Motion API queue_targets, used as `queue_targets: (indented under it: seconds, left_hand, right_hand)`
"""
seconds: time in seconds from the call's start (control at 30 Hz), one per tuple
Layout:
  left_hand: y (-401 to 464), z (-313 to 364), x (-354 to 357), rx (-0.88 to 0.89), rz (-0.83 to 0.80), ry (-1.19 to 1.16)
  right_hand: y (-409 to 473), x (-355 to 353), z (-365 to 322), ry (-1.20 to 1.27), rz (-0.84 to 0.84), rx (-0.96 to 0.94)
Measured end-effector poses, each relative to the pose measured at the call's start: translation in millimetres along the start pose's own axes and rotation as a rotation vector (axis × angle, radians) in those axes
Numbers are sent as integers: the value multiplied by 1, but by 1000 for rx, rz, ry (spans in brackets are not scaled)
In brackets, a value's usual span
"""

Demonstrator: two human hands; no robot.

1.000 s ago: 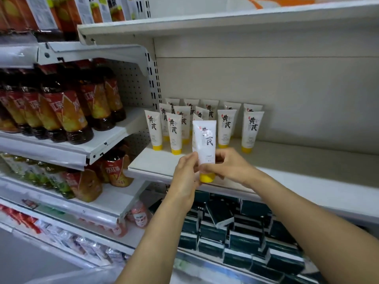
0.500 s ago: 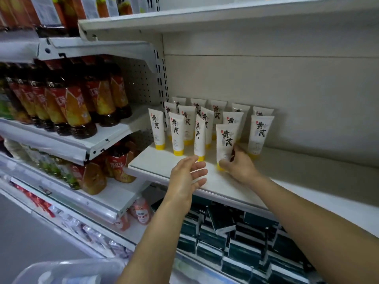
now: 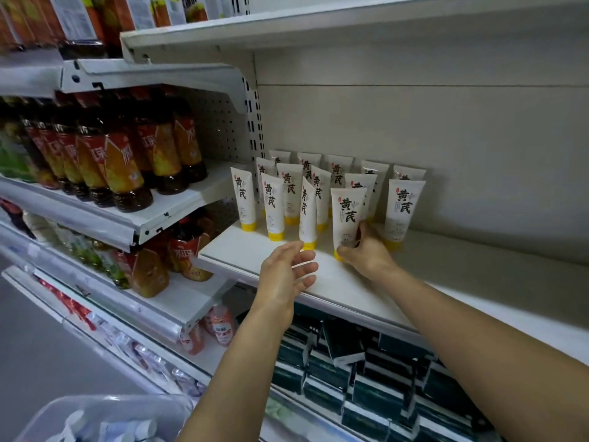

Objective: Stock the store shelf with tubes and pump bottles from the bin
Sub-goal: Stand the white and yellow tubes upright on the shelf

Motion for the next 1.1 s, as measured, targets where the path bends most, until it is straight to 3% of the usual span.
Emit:
queue_targets:
  seconds: [0.4, 0.67, 0.87, 1.1]
  left_hand:
    - [-12, -19, -16, -12, 49, -74]
    - [-27, -38, -37, -33, 117, -157]
    - [-35, -52, -64, -90, 144, -211]
    - [-48, -68, -146, -188, 286, -276]
  right_hand:
    - [-33, -15, 6, -42, 18, 12]
    - [-60, -3, -11, 103, 0, -97]
    - [-89, 32, -46, 229, -93, -260]
    - [-116, 115, -76, 198, -410, -303]
Point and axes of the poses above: each hand's wrist, its own y-axis towards the middle knuckle, its own x-axis out of the palm, z = x × y, the point moved 1 cm from there along y, towards the middle knuckle, and after that the axes turned 10 degrees about -x, right-handed, at the moved point
